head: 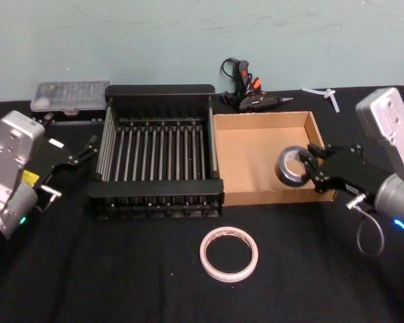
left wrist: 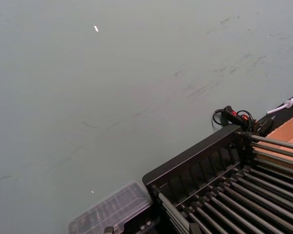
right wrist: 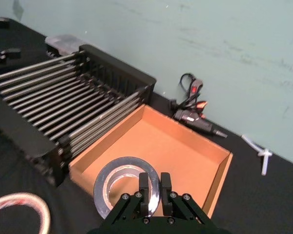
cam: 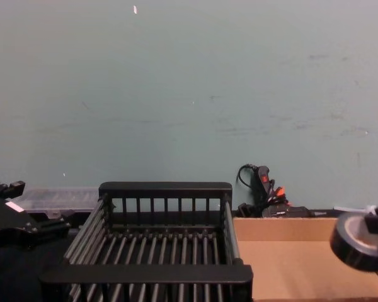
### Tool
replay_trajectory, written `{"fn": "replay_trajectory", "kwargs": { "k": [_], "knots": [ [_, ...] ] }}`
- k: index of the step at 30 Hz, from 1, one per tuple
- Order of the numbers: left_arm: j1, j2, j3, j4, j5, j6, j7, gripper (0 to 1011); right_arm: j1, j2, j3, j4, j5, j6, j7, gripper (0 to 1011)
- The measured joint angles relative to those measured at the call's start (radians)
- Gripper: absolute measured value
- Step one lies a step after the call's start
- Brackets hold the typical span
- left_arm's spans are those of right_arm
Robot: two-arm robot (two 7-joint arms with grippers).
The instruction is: Pick up the white tape and place it into the black box , Pick up the silver tape and place it into the brown box.
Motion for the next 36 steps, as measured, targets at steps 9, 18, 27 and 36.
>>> {"fn": "replay_trajectory", "kwargs": {
  "k": [9,18,27,36],
  "knots": [
    [0.0,0.0,0.0,0.0,0.0,0.0,0.0,1001,0.106,-0.077,-0.032,0.127,-0.073,-0.085,-0.018,146],
    [0.0,0.0,0.0,0.0,0.0,0.0,0.0,1001,0.225,-0.162,-0.078,0.301,-0.17,-0.177,-0.062,146],
    [0.0,0.0,0.0,0.0,0.0,0.0,0.0,1001,0.321,-0.243,-0.121,0.497,-0.255,-0.228,-0.094,146],
    [0.0,0.0,0.0,0.0,0.0,0.0,0.0,1001,0.349,-0.278,-0.123,0.576,-0.277,-0.23,-0.102,146]
  ]
}}
